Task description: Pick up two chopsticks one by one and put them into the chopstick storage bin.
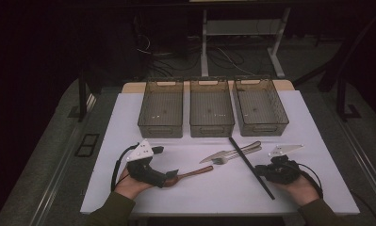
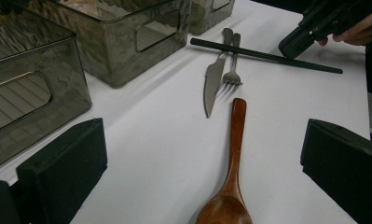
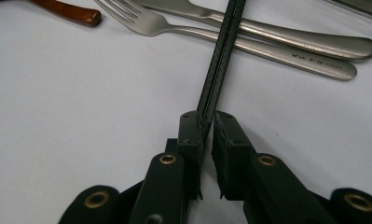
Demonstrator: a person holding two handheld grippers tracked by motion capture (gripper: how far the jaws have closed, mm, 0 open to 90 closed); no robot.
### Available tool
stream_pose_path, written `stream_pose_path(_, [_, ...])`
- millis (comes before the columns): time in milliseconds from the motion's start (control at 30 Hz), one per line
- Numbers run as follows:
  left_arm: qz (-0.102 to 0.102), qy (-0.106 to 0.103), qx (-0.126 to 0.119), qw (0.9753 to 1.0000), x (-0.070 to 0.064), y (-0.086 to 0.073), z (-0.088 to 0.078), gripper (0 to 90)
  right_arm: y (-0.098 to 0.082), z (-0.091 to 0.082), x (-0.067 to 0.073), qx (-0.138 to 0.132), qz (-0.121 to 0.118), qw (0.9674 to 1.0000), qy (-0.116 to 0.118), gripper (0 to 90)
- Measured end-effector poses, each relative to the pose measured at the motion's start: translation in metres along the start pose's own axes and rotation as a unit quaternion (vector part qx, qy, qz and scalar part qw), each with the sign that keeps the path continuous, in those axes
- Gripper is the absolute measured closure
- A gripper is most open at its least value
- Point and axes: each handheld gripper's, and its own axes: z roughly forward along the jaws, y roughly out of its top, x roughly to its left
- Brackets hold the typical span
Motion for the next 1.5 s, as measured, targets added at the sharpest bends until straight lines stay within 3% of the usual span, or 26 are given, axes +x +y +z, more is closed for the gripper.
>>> stream_pose_path(700, [0.000, 0.000, 0.002, 1.0000, 0.000, 0.000, 0.000, 0.0, -0.003, 0.002, -0.006, 0.005, -0.009, 0.9990, -0.043, 77.0])
stream_pose_path(900, [-0.001, 0.000, 0.002, 1.0000, 0.000, 0.000, 0.000, 0.0, -0.005, 0.003, -0.004, 0.001, -0.015, 0.9983, -0.056, 80.2])
stream_pose_path(1500, [0.002, 0.000, 0.003, 1.0000, -0.001, 0.000, 0.002, 0.0, -0.007, 0.002, -0.010, -0.009, 0.023, 0.9988, -0.042, 84.7])
